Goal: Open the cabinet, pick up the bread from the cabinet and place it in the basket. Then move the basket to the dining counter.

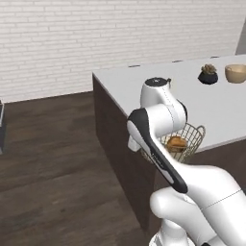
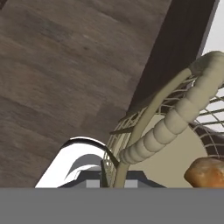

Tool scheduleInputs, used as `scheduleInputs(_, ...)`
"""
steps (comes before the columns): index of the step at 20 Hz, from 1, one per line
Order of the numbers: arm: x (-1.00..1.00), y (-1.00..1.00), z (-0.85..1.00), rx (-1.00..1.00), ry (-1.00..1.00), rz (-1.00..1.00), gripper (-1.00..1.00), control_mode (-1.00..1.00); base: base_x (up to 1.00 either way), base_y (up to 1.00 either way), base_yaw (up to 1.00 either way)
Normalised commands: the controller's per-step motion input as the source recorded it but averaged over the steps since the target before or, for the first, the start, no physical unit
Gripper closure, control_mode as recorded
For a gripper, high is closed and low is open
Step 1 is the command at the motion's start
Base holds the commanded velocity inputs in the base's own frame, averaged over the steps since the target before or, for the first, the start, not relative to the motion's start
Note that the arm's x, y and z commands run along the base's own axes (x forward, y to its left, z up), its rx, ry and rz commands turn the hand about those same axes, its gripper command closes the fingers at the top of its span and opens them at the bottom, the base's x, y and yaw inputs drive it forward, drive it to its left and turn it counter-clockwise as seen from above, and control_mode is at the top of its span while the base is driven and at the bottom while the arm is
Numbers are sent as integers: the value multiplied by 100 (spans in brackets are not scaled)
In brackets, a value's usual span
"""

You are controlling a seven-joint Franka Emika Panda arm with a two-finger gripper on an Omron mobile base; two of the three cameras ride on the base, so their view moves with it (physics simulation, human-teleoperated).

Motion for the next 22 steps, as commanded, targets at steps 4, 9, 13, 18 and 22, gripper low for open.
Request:
scheduleInputs(4,0,0,0,0,0,0,100,100,14,-76,20)
scheduleInputs(9,0,0,0,0,0,0,100,100,21,-81,24)
scheduleInputs(13,0,0,0,0,0,0,100,100,17,-62,20)
scheduleInputs(18,0,0,0,0,0,0,100,100,34,-27,-10)
scheduleInputs(22,0,0,0,0,0,0,100,100,40,-8,-15)
